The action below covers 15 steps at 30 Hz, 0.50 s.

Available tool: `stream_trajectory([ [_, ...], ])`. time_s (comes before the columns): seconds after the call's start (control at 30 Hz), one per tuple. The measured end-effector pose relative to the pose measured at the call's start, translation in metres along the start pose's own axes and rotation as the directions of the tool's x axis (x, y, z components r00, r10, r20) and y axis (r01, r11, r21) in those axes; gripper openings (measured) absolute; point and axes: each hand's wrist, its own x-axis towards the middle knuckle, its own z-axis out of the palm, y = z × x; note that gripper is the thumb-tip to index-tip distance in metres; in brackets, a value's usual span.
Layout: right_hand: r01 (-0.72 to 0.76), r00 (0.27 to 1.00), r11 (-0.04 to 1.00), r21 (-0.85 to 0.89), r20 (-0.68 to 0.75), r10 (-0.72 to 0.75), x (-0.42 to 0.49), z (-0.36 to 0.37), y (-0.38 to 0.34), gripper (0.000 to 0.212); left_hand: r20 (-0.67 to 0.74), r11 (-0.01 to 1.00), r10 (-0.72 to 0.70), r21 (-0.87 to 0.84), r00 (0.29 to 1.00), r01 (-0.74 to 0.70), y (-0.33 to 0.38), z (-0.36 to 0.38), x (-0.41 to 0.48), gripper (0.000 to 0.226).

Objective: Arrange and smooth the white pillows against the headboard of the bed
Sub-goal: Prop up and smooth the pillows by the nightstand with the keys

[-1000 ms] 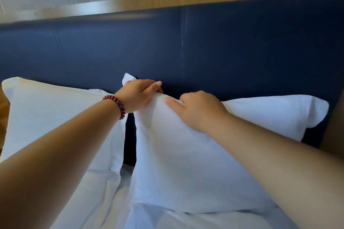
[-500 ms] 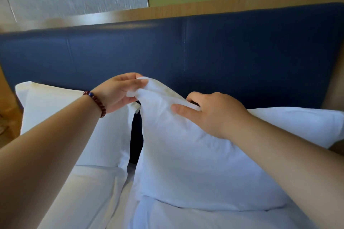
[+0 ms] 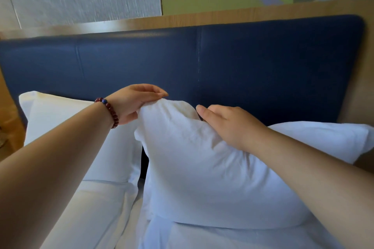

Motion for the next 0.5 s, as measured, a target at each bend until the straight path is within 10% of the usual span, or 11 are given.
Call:
stream_trajectory([
  [0.07,-0.005,1.0,1.0,0.001,0.002,0.005,0.0,0.002,0.002,0.063,-0.172,0.925,0.099,0.379,0.98,-0.027,0.001,-0.006,0.002,0.014],
  [0.13,-0.018,1.0,1.0,0.019,0.001,0.018,0.0,0.003,0.004,0.066,-0.226,0.617,0.44,0.779,0.869,-0.11,0.008,-0.008,0.0,0.021],
  [0.23,-0.012,1.0,1.0,0.028,-0.015,0.013,0.003,0.005,0.007,0.069,0.117,0.215,0.835,0.83,0.537,-0.515,0.022,0.016,-0.024,0.025],
  [0.37,0.011,0.999,1.0,-0.027,-0.032,-0.012,0.005,0.007,0.01,0.066,0.37,0.35,0.392,0.787,0.842,-0.509,0.011,0.056,-0.031,0.069],
  [0.5,0.034,0.998,0.99,-0.137,-0.038,-0.04,0.003,0.005,0.013,0.055,0.333,0.174,0.292,0.903,0.897,-0.392,-0.013,0.046,-0.008,0.075],
])
